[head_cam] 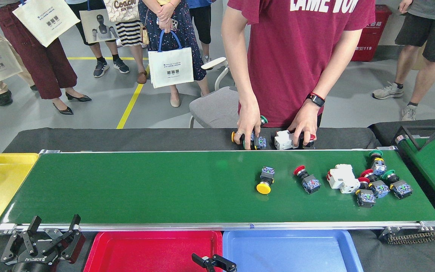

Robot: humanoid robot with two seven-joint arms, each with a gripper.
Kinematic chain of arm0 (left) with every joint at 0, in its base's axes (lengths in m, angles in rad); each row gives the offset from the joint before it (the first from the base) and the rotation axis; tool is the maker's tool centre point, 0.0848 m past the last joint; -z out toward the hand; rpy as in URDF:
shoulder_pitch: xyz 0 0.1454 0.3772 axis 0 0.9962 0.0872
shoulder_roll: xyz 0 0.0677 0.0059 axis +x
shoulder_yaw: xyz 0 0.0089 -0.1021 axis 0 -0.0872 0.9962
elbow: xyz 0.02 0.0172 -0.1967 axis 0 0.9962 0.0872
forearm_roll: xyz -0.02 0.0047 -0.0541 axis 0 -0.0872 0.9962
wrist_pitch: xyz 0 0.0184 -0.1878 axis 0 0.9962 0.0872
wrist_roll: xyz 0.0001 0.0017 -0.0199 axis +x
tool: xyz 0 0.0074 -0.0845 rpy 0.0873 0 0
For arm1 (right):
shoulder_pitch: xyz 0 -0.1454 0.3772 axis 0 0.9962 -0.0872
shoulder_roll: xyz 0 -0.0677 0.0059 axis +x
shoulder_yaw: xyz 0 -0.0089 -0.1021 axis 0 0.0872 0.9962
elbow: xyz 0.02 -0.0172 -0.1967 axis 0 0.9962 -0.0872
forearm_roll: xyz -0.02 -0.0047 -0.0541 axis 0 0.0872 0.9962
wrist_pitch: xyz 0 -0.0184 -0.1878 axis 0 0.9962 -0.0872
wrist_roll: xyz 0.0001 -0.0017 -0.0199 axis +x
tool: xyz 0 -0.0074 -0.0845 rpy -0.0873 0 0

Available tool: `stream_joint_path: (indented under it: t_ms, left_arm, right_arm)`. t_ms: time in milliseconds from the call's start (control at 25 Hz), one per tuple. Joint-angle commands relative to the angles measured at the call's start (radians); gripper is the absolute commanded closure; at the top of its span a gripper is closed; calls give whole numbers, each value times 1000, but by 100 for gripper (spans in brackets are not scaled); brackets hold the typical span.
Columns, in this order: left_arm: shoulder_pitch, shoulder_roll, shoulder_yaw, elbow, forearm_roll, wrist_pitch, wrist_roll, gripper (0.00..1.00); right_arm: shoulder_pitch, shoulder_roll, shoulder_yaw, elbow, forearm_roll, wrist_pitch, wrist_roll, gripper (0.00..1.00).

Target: Pick switch part from conveyor to tray

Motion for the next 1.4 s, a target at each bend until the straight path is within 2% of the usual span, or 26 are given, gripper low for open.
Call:
stream_joint_path:
  t_ms: [0, 120, 280, 360, 520, 600, 680, 760, 840, 920, 1040, 1160, 1240, 1360]
  left_arm:
    - [-11, 6, -6, -16, -1, -4, 2, 0]
    - [-9, 0, -36, -42, -1, -6, 0, 0]
    - [-14, -5, -197, -93, -20, 5, -9, 0]
    - [-34, -20, -305, -111, -78, 37, -14, 0]
    - [-115, -115, -532, -91, -278, 117, -23, 0]
    - [-158, -198, -587, -37, -347, 125, -77, 0]
    - [-206, -235, -610, -8, -362, 128, -135, 0]
    - [-235, -236, -650, 30, -363, 149, -163, 0]
    - [-288, -236, -717, 141, -363, 234, -164, 0]
    - [-345, -238, -739, 219, -354, 292, -164, 0]
    - [-382, -238, -733, 277, -334, 301, -164, 0]
    - [-422, -240, -728, 323, -308, 304, -164, 0]
    - [-448, -240, -727, 365, -284, 304, -164, 0]
    - [-488, -240, -727, 415, -233, 306, -164, 0]
  right_arm:
    - [-1, 0, -8, -33, -3, 2, -1, 2]
    - [-12, 6, -87, -59, -3, 2, -1, 2]
    - [-47, 11, -251, -84, -3, 5, -2, 2]
    - [-53, 14, -337, -93, -3, 6, -7, 2]
    - [-60, 17, -453, -93, -1, 106, -10, 2]
    - [-60, 9, -505, -93, 0, 190, -24, 2]
    - [-57, -14, -548, -93, 8, 272, -59, 2]
    - [-47, -60, -570, -91, 39, 335, -105, 2]
    - [-11, -114, -579, -90, 52, 381, -150, 2]
    - [40, -147, -581, -90, 51, 382, -186, 2]
    - [101, -189, -585, -93, 49, 381, -203, 1]
    - [120, -196, -620, -93, 13, 348, -208, 1]
    - [120, -196, -651, -93, -40, 293, -209, 1]
    - [120, -195, -665, -91, -44, 278, -234, 1]
